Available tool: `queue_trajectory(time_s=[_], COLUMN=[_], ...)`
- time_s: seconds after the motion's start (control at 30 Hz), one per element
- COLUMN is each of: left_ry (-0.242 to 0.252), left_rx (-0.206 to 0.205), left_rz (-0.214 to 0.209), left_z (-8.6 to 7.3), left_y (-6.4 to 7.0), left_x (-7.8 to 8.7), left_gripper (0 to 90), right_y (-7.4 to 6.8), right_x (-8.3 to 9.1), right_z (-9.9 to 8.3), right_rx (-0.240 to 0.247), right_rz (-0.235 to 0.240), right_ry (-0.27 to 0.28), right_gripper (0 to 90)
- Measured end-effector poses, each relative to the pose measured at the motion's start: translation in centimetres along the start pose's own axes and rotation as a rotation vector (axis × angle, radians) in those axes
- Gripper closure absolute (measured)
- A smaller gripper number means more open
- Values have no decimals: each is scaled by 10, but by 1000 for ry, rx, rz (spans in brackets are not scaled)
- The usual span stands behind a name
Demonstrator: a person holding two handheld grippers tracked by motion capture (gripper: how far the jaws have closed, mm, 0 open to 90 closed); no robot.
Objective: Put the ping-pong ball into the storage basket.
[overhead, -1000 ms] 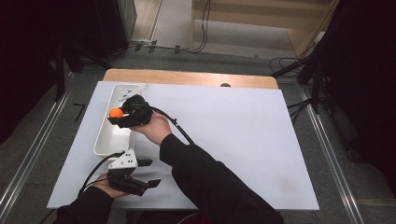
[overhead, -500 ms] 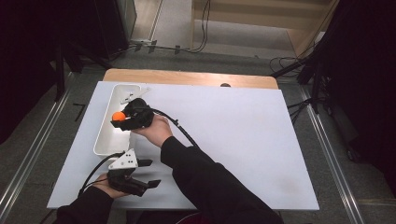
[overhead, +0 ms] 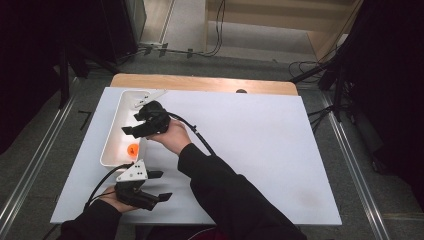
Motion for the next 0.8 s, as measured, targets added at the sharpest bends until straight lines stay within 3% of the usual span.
queue_trajectory(time_s=[0.23,0.8], left_ry=[-1,-7], left_rx=[2,8], left_rz=[2,8], left_z=[0,0], left_y=[-1,-1], left_x=[-1,-2], left_gripper=[215,215], right_y=[5,10], right_x=[15,50], right_z=[-9,-37], right_rx=[-28,-17], right_rz=[40,-4], right_ry=[10,-10], right_gripper=[284,275])
Point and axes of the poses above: each handheld gripper's, and its own axes: x roughly backward along the jaws, z roughly out of its top, y roughly to its right, the point moved 7 cm from there along -x, roughly forward along the jaws, and after that the axes turned 15 degrees about -y, right-handed, at the moved point
